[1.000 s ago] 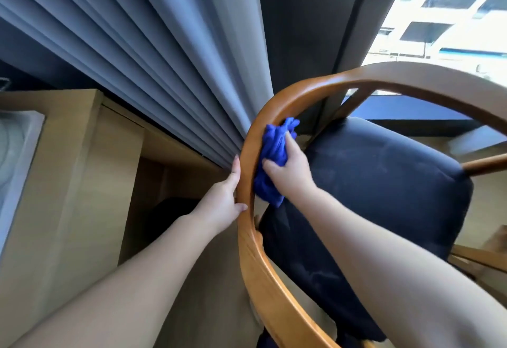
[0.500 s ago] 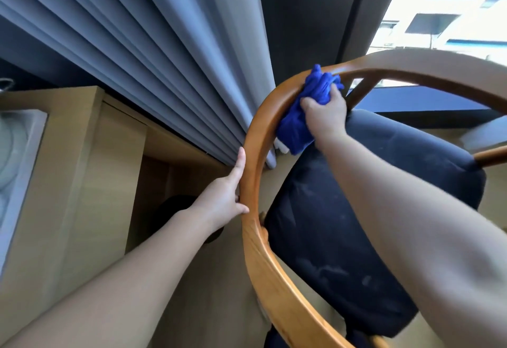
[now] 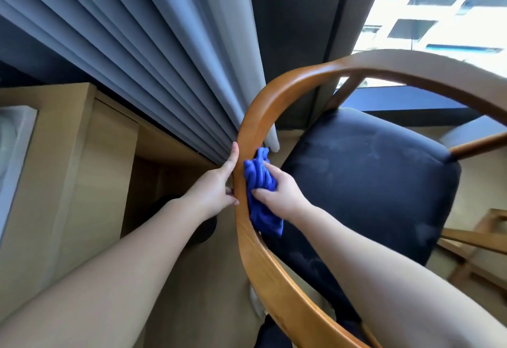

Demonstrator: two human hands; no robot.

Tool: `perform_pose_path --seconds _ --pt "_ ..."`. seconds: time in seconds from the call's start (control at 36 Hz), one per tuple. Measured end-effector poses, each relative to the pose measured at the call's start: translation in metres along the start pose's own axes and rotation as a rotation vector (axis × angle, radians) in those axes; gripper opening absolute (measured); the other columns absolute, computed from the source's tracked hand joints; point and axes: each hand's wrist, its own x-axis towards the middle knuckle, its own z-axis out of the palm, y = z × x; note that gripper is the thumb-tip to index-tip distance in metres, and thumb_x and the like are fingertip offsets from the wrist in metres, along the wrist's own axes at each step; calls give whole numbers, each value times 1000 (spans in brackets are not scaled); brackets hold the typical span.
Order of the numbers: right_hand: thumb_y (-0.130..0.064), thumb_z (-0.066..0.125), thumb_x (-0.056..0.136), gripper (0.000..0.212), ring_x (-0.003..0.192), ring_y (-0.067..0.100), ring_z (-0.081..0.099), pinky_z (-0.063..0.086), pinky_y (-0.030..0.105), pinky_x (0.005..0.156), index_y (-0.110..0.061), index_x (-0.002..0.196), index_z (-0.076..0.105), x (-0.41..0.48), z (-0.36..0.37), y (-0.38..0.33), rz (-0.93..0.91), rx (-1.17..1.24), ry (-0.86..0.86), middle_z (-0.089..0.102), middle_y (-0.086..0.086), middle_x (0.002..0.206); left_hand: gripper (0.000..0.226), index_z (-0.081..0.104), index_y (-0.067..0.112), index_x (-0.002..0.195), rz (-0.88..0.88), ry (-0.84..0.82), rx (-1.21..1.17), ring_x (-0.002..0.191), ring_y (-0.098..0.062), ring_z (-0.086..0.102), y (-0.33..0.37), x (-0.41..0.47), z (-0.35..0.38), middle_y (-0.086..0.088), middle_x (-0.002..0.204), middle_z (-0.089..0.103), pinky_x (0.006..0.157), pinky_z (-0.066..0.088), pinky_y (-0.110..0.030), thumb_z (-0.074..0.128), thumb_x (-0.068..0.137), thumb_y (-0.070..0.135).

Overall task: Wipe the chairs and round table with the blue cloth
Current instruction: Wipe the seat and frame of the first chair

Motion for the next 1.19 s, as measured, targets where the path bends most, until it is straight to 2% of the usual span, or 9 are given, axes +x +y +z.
perform_pose_path --seconds 0.19,0.31,0.39,0.47,0.61,0.72,0.89,1.0,1.19 --pt "-30 66 70 71 106 10 59 48 32 96 -34 138 47 -52 -5 14 124 -339 -285 60 -7 124 123 -28 54 136 11 31 175 104 -19 62 12 -13 -2 -9 134 54 94 51 -41 76 79 20" --pt "-29 65 69 72 108 6 55 42 21 89 -38 138 46 -84 -18 6 120 -454 -312 56 -15 126 93 0 33 151 41 40 260 117 -21 55 25 -30 -3 -7 139 49 95 49 -37 66 87 23" --pt "-29 63 66 76 110 7 56 44 23 93 -42 138 43 -110 -26 -9 89 -438 -183 57 -16 126 72 21 24 150 114 70 213 123 -21 51 38 -51 -9 -3 144 44 99 46 -38 60 90 28" --pt "-25 64 65 75 112 5 57 45 28 99 -39 136 47 -138 -30 -32 -30 -360 -1 59 -16 126 56 40 20 143 199 93 -35 112 -13 56 56 -82 -16 0 132 54 91 46 -25 58 92 34" --pt "-16 66 65 70 113 -8 52 40 13 96 -43 128 52 -194 -30 -82 -215 -194 236 53 -31 124 47 53 17 131 290 35 -377 91 12 60 97 -143 -22 10 110 64 78 42 -3 61 90 37" --pt "-16 72 69 79 126 -5 43 36 20 107 -30 142 44 -234 -30 -110 -260 -166 307 44 -22 140 44 52 24 131 362 -84 -515 106 2 60 130 -184 -23 8 118 65 90 48 -15 64 89 35" --pt "-5 74 73 78 131 6 43 37 37 110 -19 143 43 -300 -46 -125 -350 -7 385 45 -10 143 26 59 20 119 453 60 -563 104 -10 63 168 -221 -16 5 106 69 93 51 -32 60 93 20" --pt "4 58 76 66 111 19 62 51 37 94 -30 132 53 -357 -71 -120 -444 216 419 65 2 118 20 62 24 111 500 69 -670 99 -21 66 188 -246 0 0 100 70 90 52 -49 61 90 26" --pt "-3 48 66 41 78 20 63 50 26 64 -17 100 67 -458 -109 -39 -256 464 528 67 6 85 25 62 33 111 571 -107 -673 106 -21 64 230 -303 71 0 109 68 88 54 -43 62 87 32"
